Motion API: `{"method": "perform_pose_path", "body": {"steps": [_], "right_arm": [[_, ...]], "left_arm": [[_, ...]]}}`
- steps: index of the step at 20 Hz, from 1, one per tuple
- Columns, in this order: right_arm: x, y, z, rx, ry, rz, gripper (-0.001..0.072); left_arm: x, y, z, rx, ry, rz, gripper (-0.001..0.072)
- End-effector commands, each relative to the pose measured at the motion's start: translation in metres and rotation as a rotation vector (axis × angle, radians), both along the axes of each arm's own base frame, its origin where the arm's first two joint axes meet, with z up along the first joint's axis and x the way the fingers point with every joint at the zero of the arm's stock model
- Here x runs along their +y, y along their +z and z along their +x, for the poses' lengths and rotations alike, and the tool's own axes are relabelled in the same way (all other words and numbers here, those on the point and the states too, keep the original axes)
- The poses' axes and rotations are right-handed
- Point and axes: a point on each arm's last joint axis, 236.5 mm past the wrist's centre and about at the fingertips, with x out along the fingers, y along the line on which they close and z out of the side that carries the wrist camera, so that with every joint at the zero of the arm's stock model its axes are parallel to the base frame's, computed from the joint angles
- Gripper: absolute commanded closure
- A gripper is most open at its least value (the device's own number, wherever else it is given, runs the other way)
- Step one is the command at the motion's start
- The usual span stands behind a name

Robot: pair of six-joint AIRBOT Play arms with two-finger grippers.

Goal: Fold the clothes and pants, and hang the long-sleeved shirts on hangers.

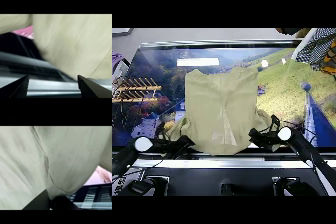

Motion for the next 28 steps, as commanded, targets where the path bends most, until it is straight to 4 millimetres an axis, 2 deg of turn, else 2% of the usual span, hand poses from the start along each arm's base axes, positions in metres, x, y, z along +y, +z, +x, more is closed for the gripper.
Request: {"method": "perform_pose_path", "body": {"steps": [1, 2, 3, 5, 6, 10, 11, 12, 15, 18, 20, 22, 24, 25, 26, 28], "right_arm": [[0.003, 0.009, -0.005, -0.003, 0.01, 0.016, 0.0679], [0.003, 0.011, -0.005, -0.005, 0.012, 0.019, 0.0679], [0.004, 0.014, -0.006, -0.008, 0.012, 0.025, 0.0679], [0.005, 0.019, -0.007, -0.017, 0.016, 0.033, 0.0679], [0.005, 0.022, -0.007, -0.026, 0.018, 0.035, 0.0679], [0.006, 0.032, -0.006, -0.062, 0.02, 0.045, 0.0679], [0.006, 0.033, -0.007, -0.062, 0.022, 0.046, 0.0679], [0.007, 0.034, -0.009, -0.056, 0.028, 0.047, 0.0679], [0.008, 0.04, -0.023, -0.033, 0.067, 0.052, 0.0679], [0.009, 0.066, -0.039, -0.073, 0.102, 0.075, 0.068], [0.009, 0.089, -0.06, -0.097, 0.123, 0.099, 0.068], [0.009, 0.112, -0.086, -0.137, 0.165, 0.123, 0.0681], [0.005, 0.129, -0.116, -0.143, 0.167, 0.141, 0.0681], [0.003, 0.136, -0.124, -0.156, 0.154, 0.151, 0.0681], [0.002, 0.145, -0.129, -0.184, 0.133, 0.163, 0.0681], [0.001, 0.155, -0.119, -0.234, 0.057, 0.184, 0.0681]], "left_arm": [[-0.025, -0.022, 0.018, -0.003, 0.047, -0.028, -0.0005], [-0.029, -0.027, 0.02, 0.0, 0.055, -0.027, -0.0002], [-0.03, -0.032, 0.022, 0.002, 0.064, -0.026, 0.0054], [-0.032, -0.032, 0.027, -0.004, 0.088, -0.035, 0.041], [-0.031, -0.032, 0.029, -0.012, 0.092, -0.035, 0.0473], [-0.03, -0.032, 0.032, -0.022, 0.098, -0.033, 0.0474], [-0.031, -0.032, 0.032, -0.023, 0.099, -0.033, 0.0516], [-0.031, -0.031, 0.031, -0.02, 0.095, -0.034, 0.0687], [-0.033, -0.024, 0.021, -0.005, 0.055, -0.046, 0.0693], [-0.026, -0.006, -0.008, -0.004, -0.075, -0.017, 0.0693], [-0.018, 0.015, -0.032, -0.028, -0.168, -0.001, 0.0694], [-0.015, 0.046, -0.052, -0.1, -0.231, -0.029, 0.0693], [-0.013, 0.075, -0.07, -0.171, -0.244, -0.069, 0.0693], [-0.012, 0.086, -0.076, -0.198, -0.222, -0.09, 0.0693], [-0.011, 0.096, -0.078, -0.221, -0.182, -0.114, 0.0693], [-0.012, 0.107, -0.076, -0.247, -0.131, -0.148, 0.0693]]}}
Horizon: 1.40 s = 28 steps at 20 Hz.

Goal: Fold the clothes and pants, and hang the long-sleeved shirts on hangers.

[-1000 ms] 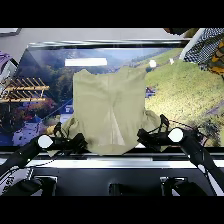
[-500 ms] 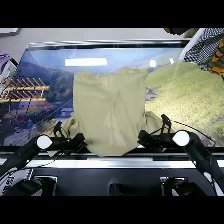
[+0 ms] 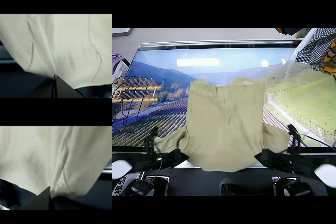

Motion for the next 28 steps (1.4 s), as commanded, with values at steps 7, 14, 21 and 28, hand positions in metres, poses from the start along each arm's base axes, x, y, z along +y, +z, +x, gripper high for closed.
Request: {"method": "perform_pose_path", "body": {"steps": [7, 14, 21, 28], "right_arm": [[0.001, -0.031, 0.104, 0.077, -0.35, 0.069, 0.0681], [0.019, -0.084, 0.19, 0.231, -0.615, 0.22, 0.068], [0.003, -0.1, 0.238, 0.208, -0.799, 0.252, 0.0679], [0.001, -0.123, 0.258, 0.272, -0.917, 0.294, 0.0627]], "left_arm": [[-0.023, -0.005, 0.073, -0.042, 0.164, -0.113, 0.0694], [-0.044, -0.027, 0.173, 0.038, 0.19, -0.163, 0.0694], [-0.022, -0.061, 0.233, 0.102, 0.285, -0.135, 0.0693], [-0.022, -0.086, 0.259, 0.177, 0.402, -0.195, 0.0693]]}}
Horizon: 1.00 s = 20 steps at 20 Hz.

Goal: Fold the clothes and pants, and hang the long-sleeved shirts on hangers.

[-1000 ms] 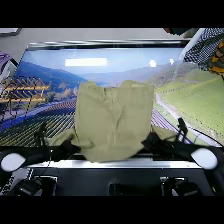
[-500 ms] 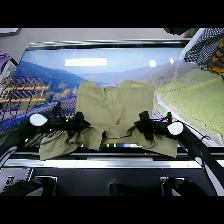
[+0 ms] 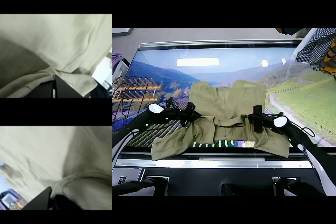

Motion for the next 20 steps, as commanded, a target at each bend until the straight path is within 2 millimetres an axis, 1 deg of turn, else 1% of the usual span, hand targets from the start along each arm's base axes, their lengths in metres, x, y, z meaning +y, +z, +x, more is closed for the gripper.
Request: {"method": "perform_pose_path", "body": {"steps": [1, 2, 3, 5, 6, 8, 9, 10, 11, 13, 14, 15, 17, 18, 19, 20], "right_arm": [[-0.005, -0.008, 0.011, 0.011, -0.073, 0.023, 0.0552], [-0.008, -0.007, 0.015, -0.008, -0.079, 0.01, 0.0492], [-0.01, -0.005, 0.017, -0.024, -0.079, -0.001, 0.0471], [-0.013, 0.004, 0.022, -0.096, -0.03, -0.061, 0.0374], [-0.014, 0.011, 0.024, -0.144, 0.008, -0.099, 0.0348], [-0.015, 0.033, 0.024, -0.247, 0.102, -0.182, 0.0351], [-0.014, 0.044, 0.022, -0.3, 0.164, -0.232, 0.0353], [-0.013, 0.055, 0.016, -0.348, 0.247, -0.294, 0.036], [-0.009, 0.061, 0.005, -0.362, 0.358, -0.354, 0.036], [-0.005, 0.063, -0.025, -0.3, 0.628, -0.471, 0.036], [-0.009, 0.068, -0.034, -0.271, 0.726, -0.524, 0.036], [-0.016, 0.08, -0.033, -0.273, 0.786, -0.587, 0.036], [-0.025, 0.107, -0.018, -0.322, 0.796, -0.673, 0.0361], [-0.029, 0.112, -0.013, -0.321, 0.798, -0.697, 0.0361], [-0.028, 0.107, -0.016, -0.284, 0.821, -0.69, 0.0361], [-0.023, 0.094, -0.024, -0.24, 0.87, -0.687, 0.0361]], "left_arm": [[-0.004, -0.018, 0.013, 0.065, 0.08, -0.063, 0.0692], [-0.004, -0.022, 0.014, 0.078, 0.095, -0.072, 0.0692], [-0.003, -0.026, 0.015, 0.082, 0.103, -0.069, 0.0692], [0.001, -0.024, 0.02, 0.059, 0.107, -0.059, 0.0681], [0.003, -0.021, 0.024, 0.035, 0.098, -0.054, 0.0629], [0.013, -0.005, 0.033, -0.037, 0.065, -0.046, 0.045], [0.019, 0.004, 0.037, -0.079, 0.046, -0.04, 0.0432], [0.025, 0.015, 0.04, -0.119, 0.027, -0.038, 0.0432], [0.033, 0.027, 0.041, -0.153, 0.014, -0.04, 0.0431], [0.048, 0.049, 0.038, -0.209, -0.013, -0.035, 0.0431], [0.057, 0.057, 0.033, -0.229, -0.035, -0.01, 0.0431], [0.065, 0.062, 0.027, -0.246, -0.064, 0.029, 0.0431], [0.078, 0.067, 0.012, -0.269, -0.135, 0.12, 0.0431], [0.082, 0.068, 0.004, -0.267, -0.167, 0.16, 0.0431], [0.086, 0.067, -0.003, -0.258, -0.192, 0.197, 0.0425], [0.091, 0.065, -0.009, -0.252, -0.218, 0.235, 0.0309]]}}
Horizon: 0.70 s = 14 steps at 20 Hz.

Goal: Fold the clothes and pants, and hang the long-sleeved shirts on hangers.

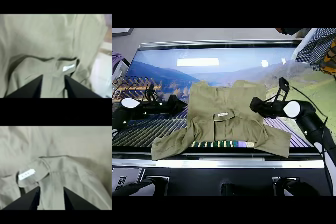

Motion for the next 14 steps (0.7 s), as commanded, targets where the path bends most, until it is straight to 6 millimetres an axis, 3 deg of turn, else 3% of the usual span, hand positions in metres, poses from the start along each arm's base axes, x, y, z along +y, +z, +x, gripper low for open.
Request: {"method": "perform_pose_path", "body": {"steps": [1, 3, 7, 9, 14], "right_arm": [[0.001, -0.024, -0.023, 0.115, 0.14, -0.181, 0.0361], [0.028, -0.056, -0.039, 0.149, 0.259, -0.306, 0.0359], [0.063, -0.11, -0.064, 0.263, 0.268, -0.385, 0.0328], [0.075, -0.12, -0.061, 0.258, 0.256, -0.36, 0.0328], [0.094, -0.117, -0.041, 0.206, 0.246, -0.31, 0.0327]], "left_arm": [[0.024, -0.004, -0.027, 0.005, -0.096, 0.172, 0.0264], [0.031, -0.011, -0.035, 0.025, -0.13, 0.224, 0.0263], [0.036, -0.016, -0.04, 0.053, -0.129, 0.247, 0.0263], [0.036, -0.016, -0.04, 0.054, -0.129, 0.247, 0.0263], [0.036, -0.016, -0.04, 0.054, -0.129, 0.247, 0.0264]]}}
